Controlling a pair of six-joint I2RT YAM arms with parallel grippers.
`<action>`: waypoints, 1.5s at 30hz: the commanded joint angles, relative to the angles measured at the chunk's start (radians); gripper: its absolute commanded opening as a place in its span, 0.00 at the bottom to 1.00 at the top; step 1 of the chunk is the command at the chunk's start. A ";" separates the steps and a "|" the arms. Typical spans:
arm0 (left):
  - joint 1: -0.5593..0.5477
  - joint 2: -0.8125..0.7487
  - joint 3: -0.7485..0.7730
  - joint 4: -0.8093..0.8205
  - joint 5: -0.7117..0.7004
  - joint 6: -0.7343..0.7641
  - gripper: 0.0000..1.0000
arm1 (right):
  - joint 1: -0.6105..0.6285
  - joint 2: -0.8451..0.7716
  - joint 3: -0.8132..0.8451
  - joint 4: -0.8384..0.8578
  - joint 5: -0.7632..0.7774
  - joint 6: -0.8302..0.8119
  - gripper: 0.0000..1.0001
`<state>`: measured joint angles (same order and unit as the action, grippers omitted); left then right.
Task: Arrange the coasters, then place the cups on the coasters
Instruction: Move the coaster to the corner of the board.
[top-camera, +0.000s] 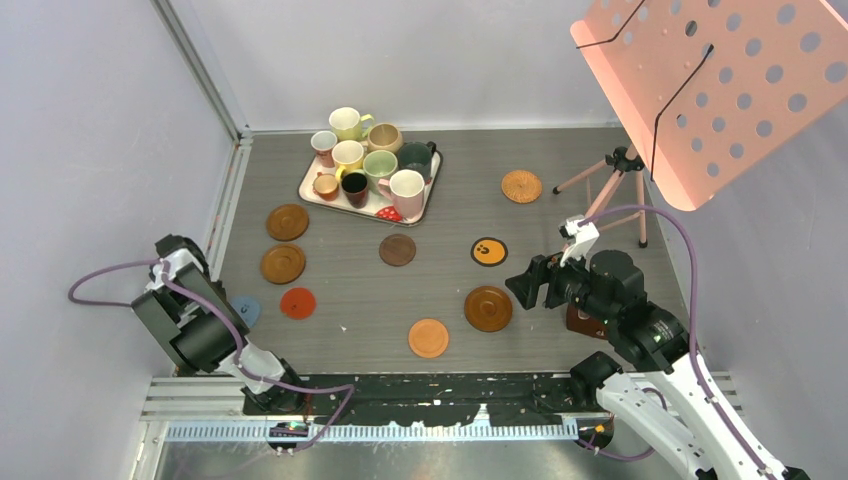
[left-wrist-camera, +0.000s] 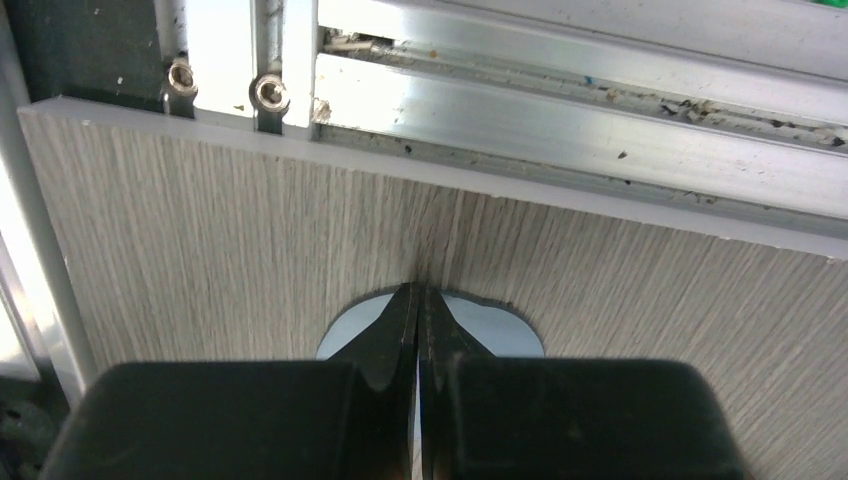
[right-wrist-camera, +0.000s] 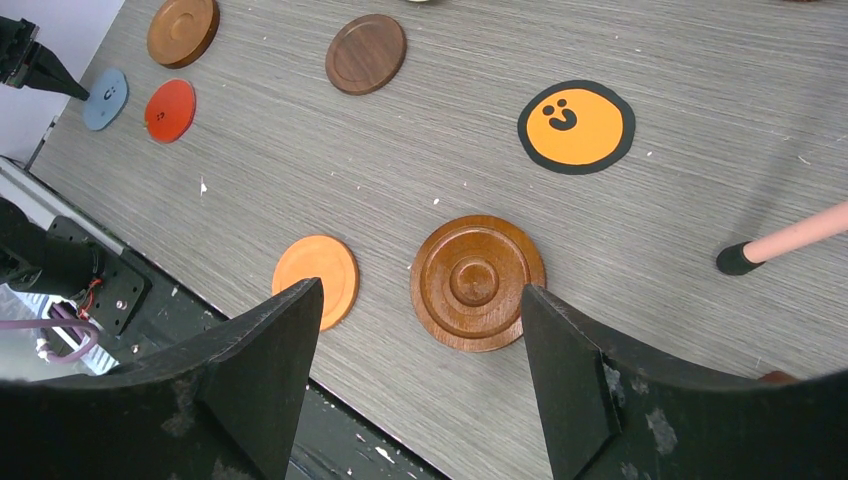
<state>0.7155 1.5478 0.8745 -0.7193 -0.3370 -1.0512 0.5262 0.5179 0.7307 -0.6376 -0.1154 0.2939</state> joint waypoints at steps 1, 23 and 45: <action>0.039 0.020 0.002 0.044 0.059 0.047 0.00 | 0.003 0.014 0.039 0.022 0.007 -0.002 0.79; -0.008 -0.002 0.007 -0.079 0.058 0.107 0.00 | 0.004 -0.015 0.028 0.044 -0.006 0.012 0.79; -0.062 -0.052 0.060 -0.046 0.048 0.206 0.00 | 0.003 -0.083 0.007 0.033 -0.002 0.030 0.79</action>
<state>0.6250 1.5616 0.9031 -0.8349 -0.3187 -0.8764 0.5262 0.4427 0.7311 -0.6369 -0.1173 0.3183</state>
